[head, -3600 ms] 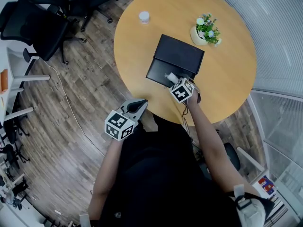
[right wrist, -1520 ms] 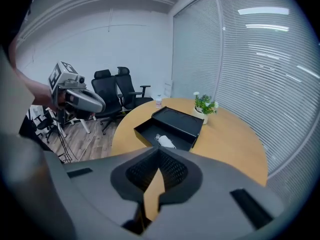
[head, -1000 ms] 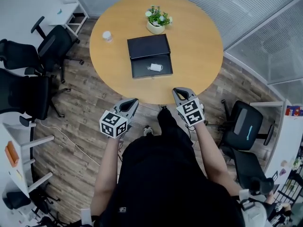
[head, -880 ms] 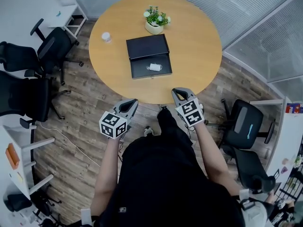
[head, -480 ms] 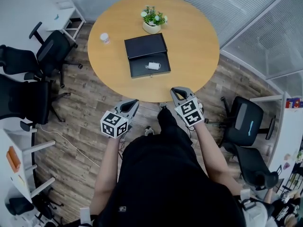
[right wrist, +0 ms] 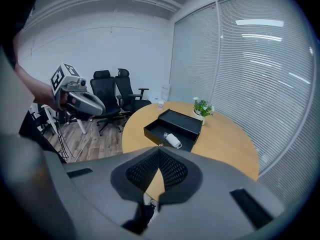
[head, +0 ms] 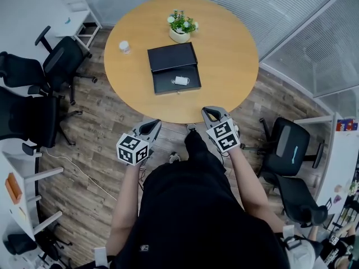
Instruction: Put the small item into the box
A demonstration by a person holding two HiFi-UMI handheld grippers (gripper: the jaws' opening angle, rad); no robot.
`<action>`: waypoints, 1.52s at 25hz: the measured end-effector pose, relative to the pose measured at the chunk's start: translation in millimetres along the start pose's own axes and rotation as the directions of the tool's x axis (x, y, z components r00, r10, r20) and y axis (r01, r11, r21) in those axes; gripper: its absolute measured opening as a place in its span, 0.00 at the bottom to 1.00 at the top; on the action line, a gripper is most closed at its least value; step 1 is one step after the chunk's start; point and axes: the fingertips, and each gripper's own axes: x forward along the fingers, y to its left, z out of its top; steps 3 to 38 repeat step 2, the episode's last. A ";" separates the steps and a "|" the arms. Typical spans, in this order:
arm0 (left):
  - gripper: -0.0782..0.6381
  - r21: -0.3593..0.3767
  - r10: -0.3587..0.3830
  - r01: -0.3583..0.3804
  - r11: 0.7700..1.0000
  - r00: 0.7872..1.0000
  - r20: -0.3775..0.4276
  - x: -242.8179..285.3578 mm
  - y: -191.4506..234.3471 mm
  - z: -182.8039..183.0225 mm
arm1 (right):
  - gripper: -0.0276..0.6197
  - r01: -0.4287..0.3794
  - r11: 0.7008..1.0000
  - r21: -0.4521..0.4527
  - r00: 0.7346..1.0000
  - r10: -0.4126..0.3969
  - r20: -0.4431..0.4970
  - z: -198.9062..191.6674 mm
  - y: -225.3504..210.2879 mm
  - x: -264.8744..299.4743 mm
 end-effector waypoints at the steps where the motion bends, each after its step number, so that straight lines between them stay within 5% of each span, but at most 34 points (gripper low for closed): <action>1: 0.12 -0.004 0.002 -0.002 1.000 1.000 0.001 -0.1 0.9 -0.3 | 0.05 -0.001 1.000 -0.001 1.000 0.001 0.000 0.5 -0.1 0.0; 38: 0.12 -0.008 0.004 -0.004 1.000 1.000 0.001 0.0 1.6 -0.6 | 0.05 -0.001 1.000 -0.001 1.000 0.001 -0.001 0.9 -0.2 -0.1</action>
